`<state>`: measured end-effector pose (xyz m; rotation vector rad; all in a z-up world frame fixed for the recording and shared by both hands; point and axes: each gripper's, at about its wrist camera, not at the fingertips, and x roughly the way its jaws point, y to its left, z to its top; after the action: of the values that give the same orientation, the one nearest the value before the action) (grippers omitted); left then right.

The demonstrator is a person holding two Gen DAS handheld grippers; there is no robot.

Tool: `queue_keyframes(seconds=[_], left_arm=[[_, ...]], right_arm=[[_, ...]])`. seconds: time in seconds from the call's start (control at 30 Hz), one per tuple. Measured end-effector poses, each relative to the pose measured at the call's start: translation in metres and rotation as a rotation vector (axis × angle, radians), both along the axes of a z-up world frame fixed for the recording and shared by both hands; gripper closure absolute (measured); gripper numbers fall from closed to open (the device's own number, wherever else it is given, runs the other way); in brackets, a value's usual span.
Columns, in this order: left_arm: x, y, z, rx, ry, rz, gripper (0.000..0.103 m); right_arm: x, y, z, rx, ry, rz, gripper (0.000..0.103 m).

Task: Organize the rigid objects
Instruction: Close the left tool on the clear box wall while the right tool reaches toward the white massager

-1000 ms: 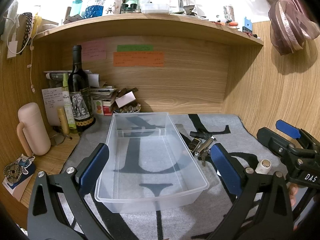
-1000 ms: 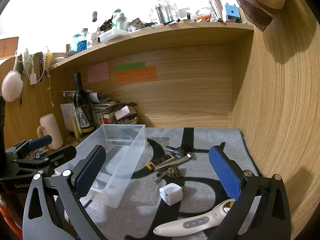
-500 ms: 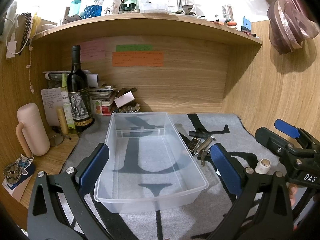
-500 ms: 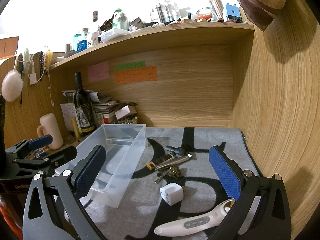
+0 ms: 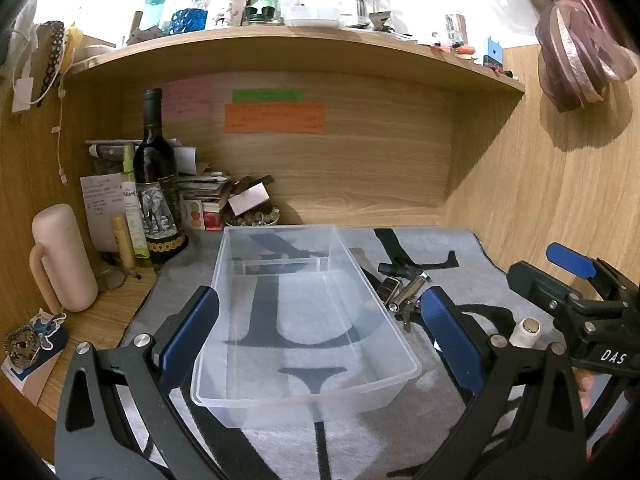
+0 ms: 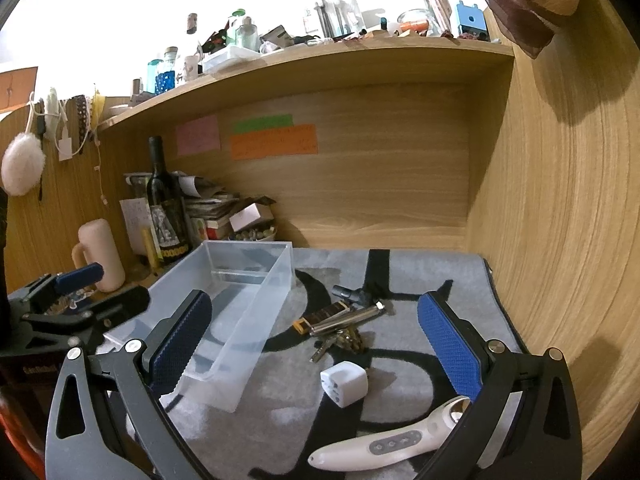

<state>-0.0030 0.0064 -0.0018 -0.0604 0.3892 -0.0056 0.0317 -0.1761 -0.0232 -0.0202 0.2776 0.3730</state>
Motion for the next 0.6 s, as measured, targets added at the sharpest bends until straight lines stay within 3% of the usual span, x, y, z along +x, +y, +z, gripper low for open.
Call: queue_keyframes(seconds=[0.03, 0.07, 0.17, 0.27, 0.6], left_arm=[[0.001, 0.003, 0.0, -0.005, 0.006, 0.004, 0.015], [0.003, 0.008, 0.0, -0.007, 0.019, 0.006, 0.019], [0.01, 0.023, -0.003, -0.028, 0.057, 0.014, 0.023], [0.019, 0.041, -0.01, -0.025, 0.108, 0.053, 0.034], [0.07, 0.095, -0.049, -0.069, 0.384, 0.046, 0.07]], right_arm=[[0.001, 0.0, 0.0, -0.006, 0.0, -0.006, 0.0], [0.001, -0.002, 0.0, -0.012, 0.002, -0.012, 0.0], [0.002, -0.006, -0.003, -0.024, 0.006, -0.044, 0.0], [0.004, -0.013, -0.007, -0.043, 0.014, -0.094, 0.0], [0.021, -0.046, -0.04, -0.076, 0.173, -0.227, 0.019]])
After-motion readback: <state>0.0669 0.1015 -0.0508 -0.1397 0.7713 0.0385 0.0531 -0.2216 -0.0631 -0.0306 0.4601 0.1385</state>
